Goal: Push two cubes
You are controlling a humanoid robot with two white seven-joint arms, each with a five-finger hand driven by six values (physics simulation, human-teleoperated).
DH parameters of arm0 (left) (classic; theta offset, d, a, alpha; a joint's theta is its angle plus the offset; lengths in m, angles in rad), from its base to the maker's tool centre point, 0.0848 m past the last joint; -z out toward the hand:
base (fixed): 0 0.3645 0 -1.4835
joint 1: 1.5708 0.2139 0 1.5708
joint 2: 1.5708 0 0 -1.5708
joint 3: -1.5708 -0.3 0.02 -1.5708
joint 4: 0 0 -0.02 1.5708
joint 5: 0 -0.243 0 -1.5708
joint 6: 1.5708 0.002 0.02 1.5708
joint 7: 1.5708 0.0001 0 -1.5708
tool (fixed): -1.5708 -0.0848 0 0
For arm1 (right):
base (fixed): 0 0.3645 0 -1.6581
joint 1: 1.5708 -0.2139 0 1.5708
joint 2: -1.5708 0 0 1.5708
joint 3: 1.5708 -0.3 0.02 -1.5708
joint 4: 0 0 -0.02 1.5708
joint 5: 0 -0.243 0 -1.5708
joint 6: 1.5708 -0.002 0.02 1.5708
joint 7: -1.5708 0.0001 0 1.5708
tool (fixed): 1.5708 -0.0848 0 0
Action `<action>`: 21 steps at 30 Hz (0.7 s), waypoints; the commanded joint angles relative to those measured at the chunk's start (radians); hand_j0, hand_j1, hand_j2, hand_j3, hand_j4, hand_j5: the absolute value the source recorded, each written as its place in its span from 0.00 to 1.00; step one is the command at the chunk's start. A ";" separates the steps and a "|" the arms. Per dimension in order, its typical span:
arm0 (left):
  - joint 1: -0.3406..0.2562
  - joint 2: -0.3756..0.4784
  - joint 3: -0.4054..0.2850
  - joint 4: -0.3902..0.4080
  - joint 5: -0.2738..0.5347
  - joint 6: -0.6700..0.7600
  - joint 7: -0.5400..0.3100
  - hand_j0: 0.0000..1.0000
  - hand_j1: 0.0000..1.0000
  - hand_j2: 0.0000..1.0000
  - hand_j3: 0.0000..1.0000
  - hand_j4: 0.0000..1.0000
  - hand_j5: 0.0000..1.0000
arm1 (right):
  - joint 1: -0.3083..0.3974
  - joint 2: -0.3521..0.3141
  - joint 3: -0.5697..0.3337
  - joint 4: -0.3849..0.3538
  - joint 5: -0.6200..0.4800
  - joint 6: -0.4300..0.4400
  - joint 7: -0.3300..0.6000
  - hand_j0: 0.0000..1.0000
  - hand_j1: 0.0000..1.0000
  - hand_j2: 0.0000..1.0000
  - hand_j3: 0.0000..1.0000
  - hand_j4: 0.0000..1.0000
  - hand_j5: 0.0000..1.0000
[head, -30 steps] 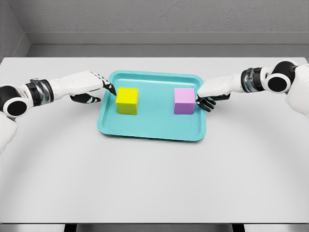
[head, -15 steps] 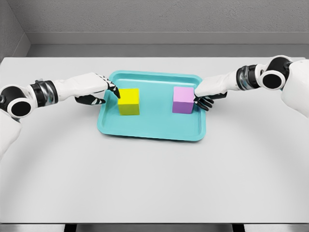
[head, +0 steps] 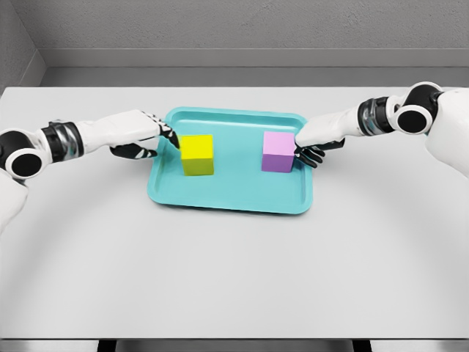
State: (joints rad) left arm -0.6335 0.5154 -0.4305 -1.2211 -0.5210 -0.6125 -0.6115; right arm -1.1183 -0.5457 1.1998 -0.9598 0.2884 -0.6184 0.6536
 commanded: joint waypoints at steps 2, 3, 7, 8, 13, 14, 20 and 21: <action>0.000 0.011 -0.001 0.012 0.012 0.002 0.001 0.63 0.63 0.63 0.63 0.63 0.63 | 0.000 0.007 0.029 0.023 -0.022 0.007 -0.043 0.10 0.10 0.10 0.10 0.10 0.10; -0.002 0.006 -0.002 0.031 0.009 0.002 0.001 0.63 0.63 0.63 0.63 0.63 0.63 | 0.000 0.007 0.029 0.029 -0.020 0.007 -0.043 0.10 0.10 0.10 0.10 0.10 0.10; -0.002 -0.037 -0.004 0.081 -0.013 0.002 0.001 0.61 0.61 0.61 0.61 0.61 0.61 | 0.000 0.006 0.029 0.029 -0.020 0.007 -0.043 0.10 0.10 0.10 0.10 0.10 0.10; -0.002 -0.044 -0.004 0.084 -0.020 0.002 0.001 0.61 0.61 0.61 0.61 0.61 0.61 | -0.001 0.006 0.029 0.030 -0.020 0.007 -0.043 0.10 0.10 0.10 0.10 0.10 0.10; -0.009 -0.066 -0.016 0.092 -0.024 0.002 0.001 0.61 0.61 0.61 0.61 0.61 0.61 | -0.001 -0.005 0.027 0.029 -0.020 0.007 -0.043 0.10 0.10 0.10 0.10 0.10 0.10; -0.021 -0.068 -0.027 0.094 -0.027 0.002 0.001 0.61 0.61 0.61 0.61 0.61 0.61 | -0.006 -0.010 0.027 0.026 -0.020 0.007 -0.043 0.10 0.10 0.10 0.10 0.10 0.10; -0.026 -0.075 -0.031 0.092 -0.027 0.002 0.001 0.61 0.61 0.61 0.61 0.61 0.61 | -0.018 -0.026 0.026 0.015 -0.020 0.007 -0.043 0.10 0.10 0.10 0.10 0.10 0.10; -0.026 -0.077 -0.031 0.092 -0.027 0.002 0.001 0.61 0.61 0.61 0.61 0.61 0.61 | -0.020 -0.026 0.026 0.015 -0.020 0.007 -0.043 0.10 0.10 0.10 0.10 0.10 0.10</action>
State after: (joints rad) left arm -0.6673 0.4411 -0.4610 -1.1290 -0.5533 -0.6134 -0.6113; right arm -1.1382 -0.5686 1.2267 -0.9436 0.2707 -0.6137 0.6127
